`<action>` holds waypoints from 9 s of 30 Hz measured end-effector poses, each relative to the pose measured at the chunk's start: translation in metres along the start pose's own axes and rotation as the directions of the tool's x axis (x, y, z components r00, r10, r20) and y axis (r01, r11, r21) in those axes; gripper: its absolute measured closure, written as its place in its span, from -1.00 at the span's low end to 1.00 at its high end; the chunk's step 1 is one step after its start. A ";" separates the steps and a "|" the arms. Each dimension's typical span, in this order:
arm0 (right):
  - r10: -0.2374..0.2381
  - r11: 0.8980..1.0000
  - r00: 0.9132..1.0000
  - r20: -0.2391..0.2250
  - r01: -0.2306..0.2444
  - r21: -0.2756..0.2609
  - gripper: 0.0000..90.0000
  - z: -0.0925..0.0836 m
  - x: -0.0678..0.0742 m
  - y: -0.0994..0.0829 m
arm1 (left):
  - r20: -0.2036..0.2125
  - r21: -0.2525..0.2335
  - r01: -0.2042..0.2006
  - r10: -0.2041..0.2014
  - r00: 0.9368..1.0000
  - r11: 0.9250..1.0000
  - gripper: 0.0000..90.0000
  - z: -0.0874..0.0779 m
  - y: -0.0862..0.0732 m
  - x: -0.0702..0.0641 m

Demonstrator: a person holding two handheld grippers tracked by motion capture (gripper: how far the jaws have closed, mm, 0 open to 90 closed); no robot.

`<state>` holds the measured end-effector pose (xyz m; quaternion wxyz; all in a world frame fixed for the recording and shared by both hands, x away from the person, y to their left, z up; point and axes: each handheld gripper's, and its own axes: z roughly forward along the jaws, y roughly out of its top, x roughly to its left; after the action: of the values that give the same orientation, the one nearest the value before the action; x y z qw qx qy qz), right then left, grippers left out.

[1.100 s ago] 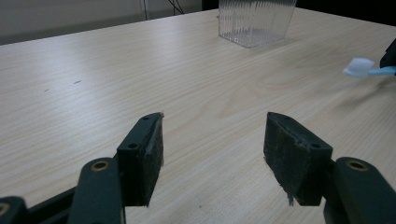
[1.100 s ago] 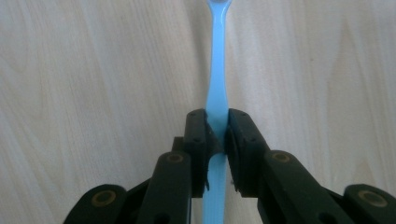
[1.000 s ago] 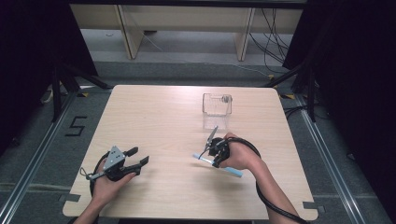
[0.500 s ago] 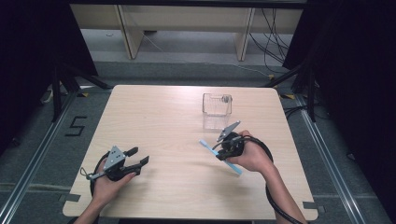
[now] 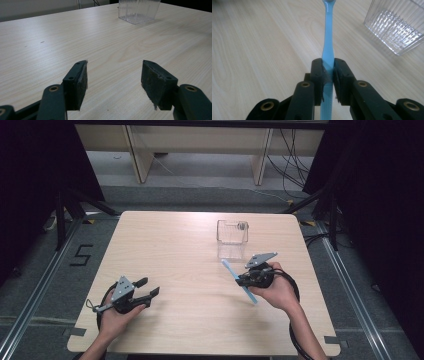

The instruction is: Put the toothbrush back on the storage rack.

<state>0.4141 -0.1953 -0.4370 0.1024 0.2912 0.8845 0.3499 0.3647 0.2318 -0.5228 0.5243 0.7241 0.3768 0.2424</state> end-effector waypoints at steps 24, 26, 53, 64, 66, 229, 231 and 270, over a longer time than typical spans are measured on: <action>0.144 0.969 0.985 0.093 -0.121 -0.215 0.75 -0.015 -0.005 -0.019 | -0.007 0.006 0.000 0.000 1.000 1.000 -0.16 0.000 0.001 -0.001; 0.130 0.965 0.984 0.118 -0.098 -0.243 0.75 -0.015 -0.006 -0.020 | 0.000 -0.008 0.004 -0.004 1.000 1.000 -0.16 0.000 0.000 -0.001; 0.230 0.892 0.963 0.143 -0.149 -0.427 0.75 -0.024 -0.006 -0.024 | 0.000 -0.017 0.017 -0.017 1.000 1.000 -0.15 -0.001 0.000 0.000; 0.321 0.850 0.938 0.135 -0.222 -0.477 0.75 -0.024 -0.005 -0.019 | 0.001 -0.018 0.020 -0.020 1.000 1.000 -0.15 -0.001 0.000 0.000; 0.293 0.853 0.939 0.181 -0.171 -0.493 0.75 -0.025 -0.010 -0.019 | 0.003 -0.017 0.021 -0.021 1.000 1.000 -0.15 -0.001 0.000 0.000; 0.438 0.720 0.865 0.243 -0.176 -0.671 0.75 0.010 -0.089 0.060 | 0.023 -0.015 0.044 -0.044 0.999 0.999 -0.16 -0.001 -0.001 -0.001; 0.436 0.722 0.867 0.241 -0.177 -0.670 0.75 0.010 -0.089 0.059 | 0.023 -0.015 0.045 -0.045 0.999 0.999 -0.16 -0.001 -0.001 -0.001; 0.424 0.751 0.864 0.271 -0.168 -0.638 0.75 0.021 -0.081 0.040 | 0.016 -0.003 0.038 -0.038 0.999 0.999 -0.16 -0.001 0.000 -0.002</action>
<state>0.5059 -0.2073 -0.4273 0.3083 0.4486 0.6302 0.5537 0.3626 0.2312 -0.5224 0.5331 0.7178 0.3860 0.2271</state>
